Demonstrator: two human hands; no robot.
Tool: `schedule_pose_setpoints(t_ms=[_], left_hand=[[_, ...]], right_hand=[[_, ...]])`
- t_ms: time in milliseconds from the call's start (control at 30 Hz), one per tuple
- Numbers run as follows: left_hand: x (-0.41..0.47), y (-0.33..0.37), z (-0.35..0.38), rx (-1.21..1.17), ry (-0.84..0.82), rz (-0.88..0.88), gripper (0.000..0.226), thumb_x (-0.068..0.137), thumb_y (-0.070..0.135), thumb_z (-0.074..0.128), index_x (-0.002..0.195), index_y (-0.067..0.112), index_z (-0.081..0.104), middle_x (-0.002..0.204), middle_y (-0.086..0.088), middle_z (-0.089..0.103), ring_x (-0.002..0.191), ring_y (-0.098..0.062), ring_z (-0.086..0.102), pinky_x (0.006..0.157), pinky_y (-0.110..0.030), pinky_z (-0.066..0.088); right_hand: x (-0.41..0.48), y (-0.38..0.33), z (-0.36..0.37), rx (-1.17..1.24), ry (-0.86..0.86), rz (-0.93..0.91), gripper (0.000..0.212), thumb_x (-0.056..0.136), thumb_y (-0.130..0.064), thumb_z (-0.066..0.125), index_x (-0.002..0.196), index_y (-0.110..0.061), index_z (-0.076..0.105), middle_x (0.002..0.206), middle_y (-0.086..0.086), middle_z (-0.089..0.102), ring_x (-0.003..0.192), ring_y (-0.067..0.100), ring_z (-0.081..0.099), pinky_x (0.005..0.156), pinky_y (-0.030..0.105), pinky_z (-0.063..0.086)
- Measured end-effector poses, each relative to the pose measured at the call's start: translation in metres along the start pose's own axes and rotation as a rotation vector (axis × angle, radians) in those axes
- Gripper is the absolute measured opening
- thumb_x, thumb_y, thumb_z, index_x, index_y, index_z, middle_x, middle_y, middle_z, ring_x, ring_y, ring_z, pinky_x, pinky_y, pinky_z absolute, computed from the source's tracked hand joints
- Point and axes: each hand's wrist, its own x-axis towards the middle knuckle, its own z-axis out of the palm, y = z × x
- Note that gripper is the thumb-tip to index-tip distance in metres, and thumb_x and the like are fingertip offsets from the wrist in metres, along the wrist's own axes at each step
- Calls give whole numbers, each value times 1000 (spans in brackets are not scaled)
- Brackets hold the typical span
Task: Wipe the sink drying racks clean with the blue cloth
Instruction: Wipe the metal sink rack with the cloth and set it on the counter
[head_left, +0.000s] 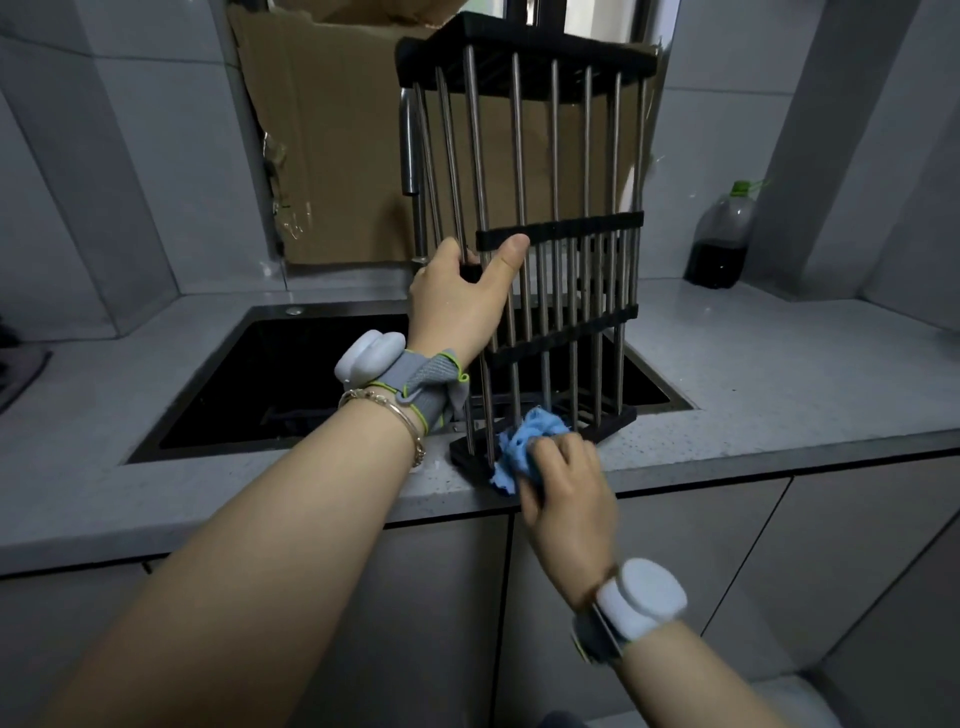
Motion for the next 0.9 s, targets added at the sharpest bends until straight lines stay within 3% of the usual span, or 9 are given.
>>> schedule_pose_setpoints(t_ms=[100,167,233,300,467,600,733,833,900], left_hand=[[-3,0,1,7,-8,14,47,87,56,53,68,20,30,74,4,39,80,-22,42,69,-31,33],[-4,2,0,5,-20,6,46,87,57,52,69,21,30,78,2,40,87,-28,47,73,-34,36],[-4,3,-1,6,-19,5,46,87,57,52,68,22,29,80,0,40,98,-35,51,72,-33,34],[-4,2,0,3,-13,12,47,87,57,53,67,22,29,78,0,39,99,-36,52,71,-32,33],[-4,-1,2,19,4,23,49,86,58,54,67,20,29,74,1,40,78,-22,42,67,-31,31],[-7,-1,3,1,13,37,48,85,57,56,69,16,34,77,-2,46,78,-24,46,67,-31,34],[-11,2,6,-23,-3,47,49,85,57,57,79,11,42,82,-8,52,83,-27,52,73,-37,42],[-11,5,5,-55,9,9,53,85,56,57,85,5,48,87,-13,56,83,-26,54,76,-37,43],[-7,7,3,-113,33,-53,55,86,55,56,87,1,49,84,-15,57,80,-28,54,75,-37,42]], right_hand=[[-6,4,-4,-27,-1,-86,18,75,-29,59,83,-14,53,95,12,55,91,25,42,74,33,37],[-8,-1,-2,102,-37,-44,24,78,-32,56,84,-9,61,103,17,55,98,27,45,83,27,34],[-2,-6,-2,201,-48,12,21,80,-24,54,86,-7,65,101,17,57,93,30,52,80,19,32],[16,-11,-3,270,-50,62,16,77,-12,55,87,-6,65,94,14,60,86,34,58,77,21,35],[54,-31,-2,370,62,164,10,73,-6,55,83,-6,57,83,10,58,79,30,54,68,36,44],[24,-12,6,304,-5,91,18,69,-2,55,83,-13,51,79,6,54,78,23,47,65,21,30],[-2,3,1,307,-37,59,20,72,-7,50,85,-23,47,85,-2,50,83,7,37,76,3,27],[-5,12,-11,428,19,230,21,73,0,54,75,-21,49,82,-2,51,76,8,45,72,7,36],[-2,24,-22,580,113,494,27,78,2,56,75,-23,48,82,1,55,77,13,53,73,21,45]])
